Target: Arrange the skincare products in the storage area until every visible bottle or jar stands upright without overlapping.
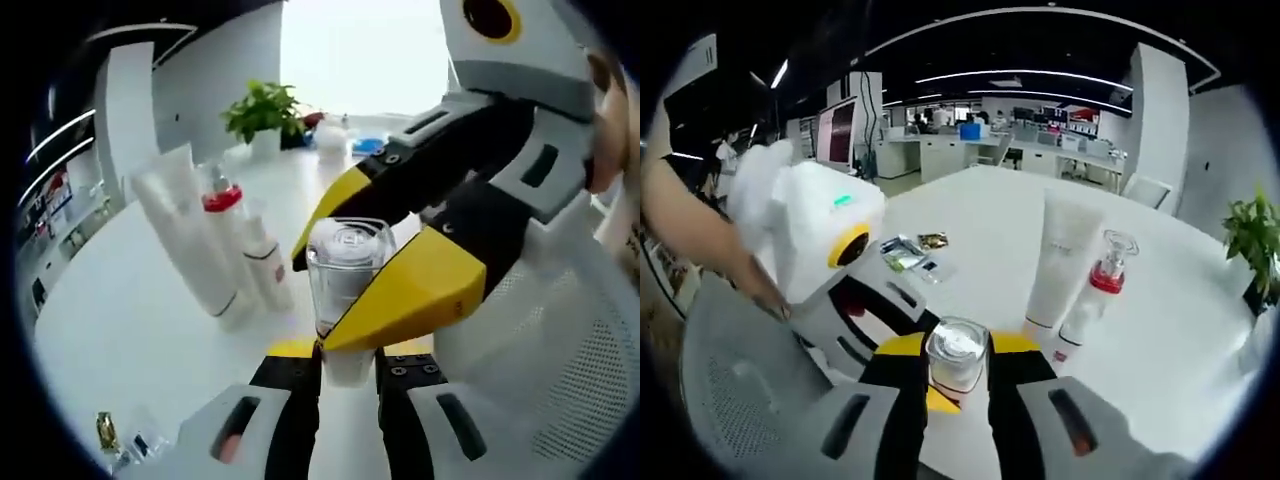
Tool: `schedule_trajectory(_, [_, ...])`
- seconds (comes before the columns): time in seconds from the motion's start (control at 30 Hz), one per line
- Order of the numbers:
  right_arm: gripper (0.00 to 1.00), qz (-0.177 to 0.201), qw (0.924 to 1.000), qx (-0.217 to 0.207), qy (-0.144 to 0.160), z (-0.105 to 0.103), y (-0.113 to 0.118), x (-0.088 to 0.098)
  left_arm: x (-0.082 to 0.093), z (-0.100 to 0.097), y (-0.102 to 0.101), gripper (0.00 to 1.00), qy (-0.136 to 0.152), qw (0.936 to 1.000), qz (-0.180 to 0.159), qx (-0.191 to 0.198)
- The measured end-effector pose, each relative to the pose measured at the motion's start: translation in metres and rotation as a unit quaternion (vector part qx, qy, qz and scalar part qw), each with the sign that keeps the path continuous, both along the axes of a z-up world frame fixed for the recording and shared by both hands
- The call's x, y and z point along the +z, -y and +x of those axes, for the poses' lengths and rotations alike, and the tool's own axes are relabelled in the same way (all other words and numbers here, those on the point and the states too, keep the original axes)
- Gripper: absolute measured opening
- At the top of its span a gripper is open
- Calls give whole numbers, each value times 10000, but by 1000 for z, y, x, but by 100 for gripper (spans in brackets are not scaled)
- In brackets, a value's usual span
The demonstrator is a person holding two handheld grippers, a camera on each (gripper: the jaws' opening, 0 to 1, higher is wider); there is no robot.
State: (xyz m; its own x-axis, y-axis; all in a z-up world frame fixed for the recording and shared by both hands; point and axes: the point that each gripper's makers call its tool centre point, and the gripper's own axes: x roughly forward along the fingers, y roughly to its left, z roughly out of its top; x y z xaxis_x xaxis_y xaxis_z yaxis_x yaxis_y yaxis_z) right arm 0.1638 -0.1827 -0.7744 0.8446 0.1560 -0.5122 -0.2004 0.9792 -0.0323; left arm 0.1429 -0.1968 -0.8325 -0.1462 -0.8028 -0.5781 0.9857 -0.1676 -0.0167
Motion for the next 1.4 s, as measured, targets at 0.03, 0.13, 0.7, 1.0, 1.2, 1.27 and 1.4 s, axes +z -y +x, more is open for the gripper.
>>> schedule_trajectory(0.03, [22,7,10000,-8,-26,0,1,-2,-2,0,1,17,-3,10000,14,-28])
schedule_trajectory(0.13, [22,32,9999,-46,-108,-1,4,-7,-9,0,4,17,-44,9999,71,-109])
schedule_trajectory(0.7, [22,72,9993,-104,-348,0,8,-25,-24,0,8,17,8,9990,188,-400])
schedule_trajectory(1.0, [23,116,9992,-134,-354,-1,8,-27,-27,-1,8,17,-16,9988,218,-445])
schedule_trajectory(1.2, [23,37,9995,-55,-309,-1,9,-27,-27,-1,9,17,-14,9986,186,-502])
schedule_trajectory(1.27, [26,48,9995,-15,-301,0,8,-28,-26,-1,10,17,-14,9985,182,-521])
schedule_trajectory(1.4, [34,15,9995,90,-303,0,3,-30,-27,4,13,17,-21,9982,165,-574])
